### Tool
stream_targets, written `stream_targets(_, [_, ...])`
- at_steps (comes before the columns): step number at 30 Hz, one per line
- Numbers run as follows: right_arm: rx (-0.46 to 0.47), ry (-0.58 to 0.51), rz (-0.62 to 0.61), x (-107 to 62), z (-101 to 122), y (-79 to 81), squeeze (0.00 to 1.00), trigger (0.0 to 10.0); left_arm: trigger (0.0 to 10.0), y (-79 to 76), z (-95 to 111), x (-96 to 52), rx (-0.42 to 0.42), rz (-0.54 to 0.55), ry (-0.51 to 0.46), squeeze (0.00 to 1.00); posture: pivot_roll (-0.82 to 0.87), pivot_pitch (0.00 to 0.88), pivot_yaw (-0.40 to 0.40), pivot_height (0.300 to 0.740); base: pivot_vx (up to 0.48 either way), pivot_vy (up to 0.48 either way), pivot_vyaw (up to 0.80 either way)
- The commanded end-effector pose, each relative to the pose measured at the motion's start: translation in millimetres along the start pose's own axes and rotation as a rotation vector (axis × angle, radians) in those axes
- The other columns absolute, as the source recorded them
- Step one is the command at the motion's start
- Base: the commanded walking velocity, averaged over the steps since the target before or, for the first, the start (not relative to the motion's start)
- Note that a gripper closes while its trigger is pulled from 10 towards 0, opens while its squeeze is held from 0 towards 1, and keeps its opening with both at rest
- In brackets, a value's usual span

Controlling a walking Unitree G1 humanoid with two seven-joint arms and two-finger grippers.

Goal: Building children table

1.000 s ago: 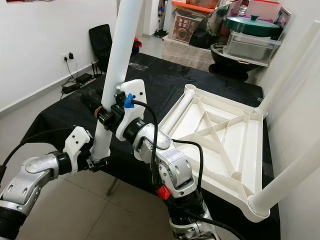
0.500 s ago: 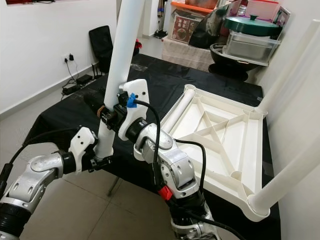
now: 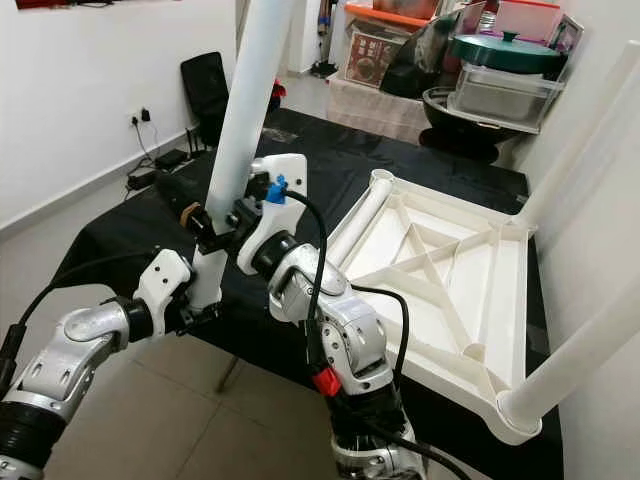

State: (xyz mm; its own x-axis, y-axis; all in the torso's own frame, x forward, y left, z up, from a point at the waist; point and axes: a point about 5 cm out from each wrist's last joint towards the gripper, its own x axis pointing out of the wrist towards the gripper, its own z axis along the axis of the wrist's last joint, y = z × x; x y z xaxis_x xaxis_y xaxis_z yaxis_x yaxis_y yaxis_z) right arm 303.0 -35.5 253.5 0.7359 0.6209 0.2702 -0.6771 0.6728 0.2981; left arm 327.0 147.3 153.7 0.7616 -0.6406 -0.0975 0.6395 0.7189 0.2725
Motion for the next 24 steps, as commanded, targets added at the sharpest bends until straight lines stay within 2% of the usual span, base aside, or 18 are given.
stream_targets(1, [0.016, 0.008, -0.06, -2.7, -5, -8.2, 1.0, 10.0, 9.6, -3.7, 3, 2.7, 0.005, -0.002, -0.016, 0.0, 0.07, 0.0, -0.091, 0.74, 0.0, 0.0, 0.0])
stream_targets(8, [0.082, 0.022, -0.137, -3.3, -13, -11.3, 1.0, 10.0, 9.2, -5.3, 2, 7.3, 0.024, 0.033, -0.011, 0.0, 0.06, 0.0, -0.091, 0.74, 0.0, 0.0, 0.0])
stream_targets(9, [0.097, 0.017, -0.142, -2.6, -13, -10.5, 0.21, 10.0, 9.2, -6.3, 2, 8.6, 0.029, 0.033, -0.01, 0.0, 0.07, 0.0, -0.092, 0.74, 0.0, 0.0, 0.0])
stream_targets(10, [0.097, 0.017, -0.142, -2.6, -13, -10.5, 0.21, 10.0, 9.2, -6.3, 2, 8.6, 0.029, 0.033, -0.01, 0.0, 0.07, 0.0, -0.092, 0.74, 0.0, 0.0, 0.0])
stream_targets(11, [0.123, 0.003, -0.145, -1.0, -13, -8.5, 0.0, 10.0, 9.2, -8.5, 0, 10.5, 0.038, 0.031, -0.004, 0.0, 0.06, 0.0, -0.091, 0.74, 0.0, 0.0, 0.0])
stream_targets(12, [0.123, 0.003, -0.145, -1.0, -13, -8.5, 0.0, 10.0, 9.2, -8.5, 0, 10.5, 0.038, 0.031, -0.004, 0.0, 0.06, 0.0, -0.091, 0.74, 0.0, 0.0, 0.0])
stream_targets(15, [0.237, -0.04, -0.11, 4.0, -8, 2.1, 0.0, 10.0, 9.2, -13.6, -4, 14.1, 0.046, 0.028, 0.01, 0.0, 0.06, 0.0, -0.089, 0.74, 0.0, 0.0, 0.0])
stream_targets(19, [0.272, -0.046, -0.093, 5.0, -8, 7.0, 0.0, 10.0, 9.2, -14.1, -5, 14.6, 0.046, 0.025, 0.014, 0.0, 0.06, 0.0, -0.089, 0.74, 0.0, 0.0, 0.0])
stream_targets(24, [0.382, -0.07, -0.077, 7.8, -9, 16.3, 0.0, 10.0, 9.1, -13.4, -5, 17.7, 0.053, 0.028, 0.021, 0.0, 0.06, 0.0, -0.09, 0.74, 0.0, 0.0, 0.0])
